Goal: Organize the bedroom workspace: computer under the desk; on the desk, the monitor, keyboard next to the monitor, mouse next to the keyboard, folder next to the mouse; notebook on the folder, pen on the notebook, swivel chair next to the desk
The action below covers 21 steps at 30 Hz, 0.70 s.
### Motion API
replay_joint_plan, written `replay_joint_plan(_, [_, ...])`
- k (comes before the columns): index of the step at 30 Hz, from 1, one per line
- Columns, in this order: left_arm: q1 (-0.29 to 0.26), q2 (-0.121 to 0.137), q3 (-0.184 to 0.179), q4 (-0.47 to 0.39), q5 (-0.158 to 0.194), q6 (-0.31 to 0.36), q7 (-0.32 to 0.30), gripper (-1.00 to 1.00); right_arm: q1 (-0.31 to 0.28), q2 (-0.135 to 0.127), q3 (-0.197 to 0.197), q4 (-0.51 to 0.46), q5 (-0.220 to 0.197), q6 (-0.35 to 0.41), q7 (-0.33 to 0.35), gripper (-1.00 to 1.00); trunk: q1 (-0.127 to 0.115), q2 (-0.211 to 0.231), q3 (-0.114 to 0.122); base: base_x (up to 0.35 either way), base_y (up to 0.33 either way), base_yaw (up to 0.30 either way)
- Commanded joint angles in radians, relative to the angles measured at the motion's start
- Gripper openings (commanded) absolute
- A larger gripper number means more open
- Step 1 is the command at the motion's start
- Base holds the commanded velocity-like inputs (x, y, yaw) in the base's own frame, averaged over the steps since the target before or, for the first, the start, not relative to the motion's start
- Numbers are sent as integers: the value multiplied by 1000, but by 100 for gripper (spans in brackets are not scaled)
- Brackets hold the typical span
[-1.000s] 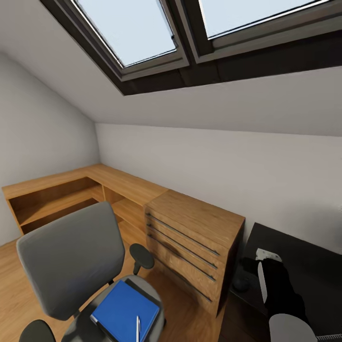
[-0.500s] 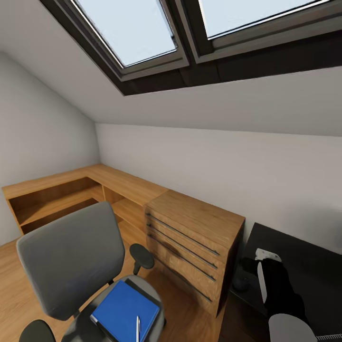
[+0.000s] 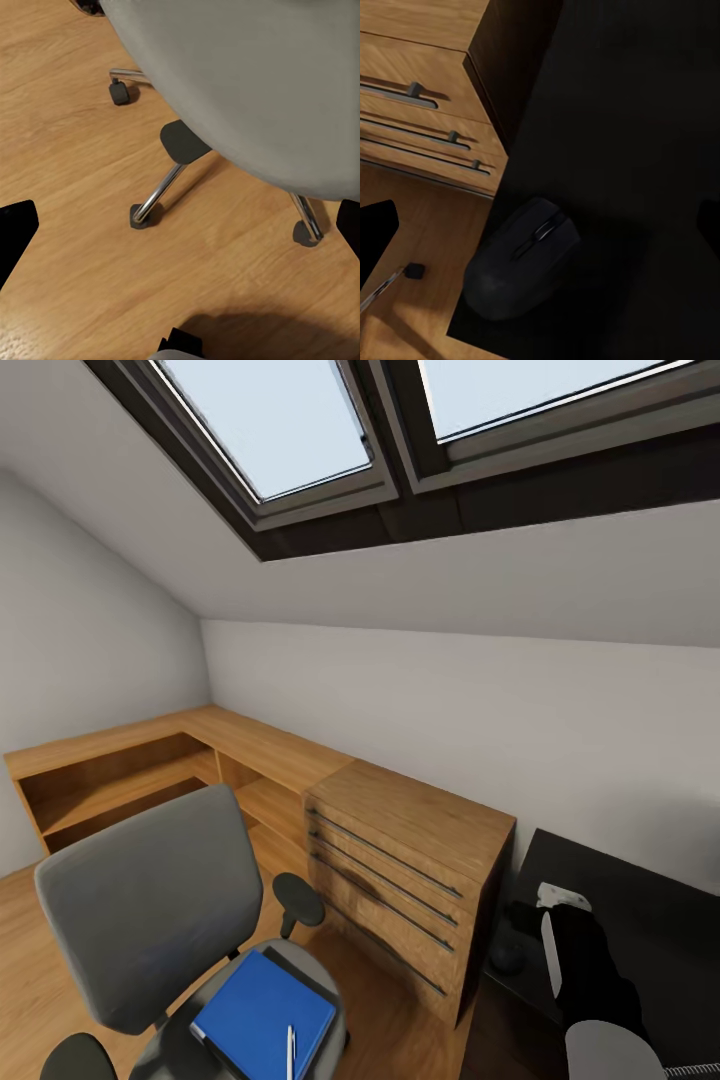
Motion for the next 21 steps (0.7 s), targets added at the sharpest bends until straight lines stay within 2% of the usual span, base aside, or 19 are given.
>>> replay_joint_plan(1, [-1, 0, 6, 1, -1, -3, -4, 100, -1, 1, -3, -2, 6, 4, 4, 100, 0, -1, -1, 0, 0, 0])
replay_joint_plan(6, [-1, 0, 7, 1, -1, -3, -4, 100, -1, 0, -3, -1, 7, 5, 3, 100, 0, -1, -1, 0, 0, 0])
replay_joint_plan(21, [-1, 0, 7, 1, -1, -3, -3, 100, -1, -2, -2, 0, 11, 11, -1, 100, 58, -106, -48, 0, 0, 0])
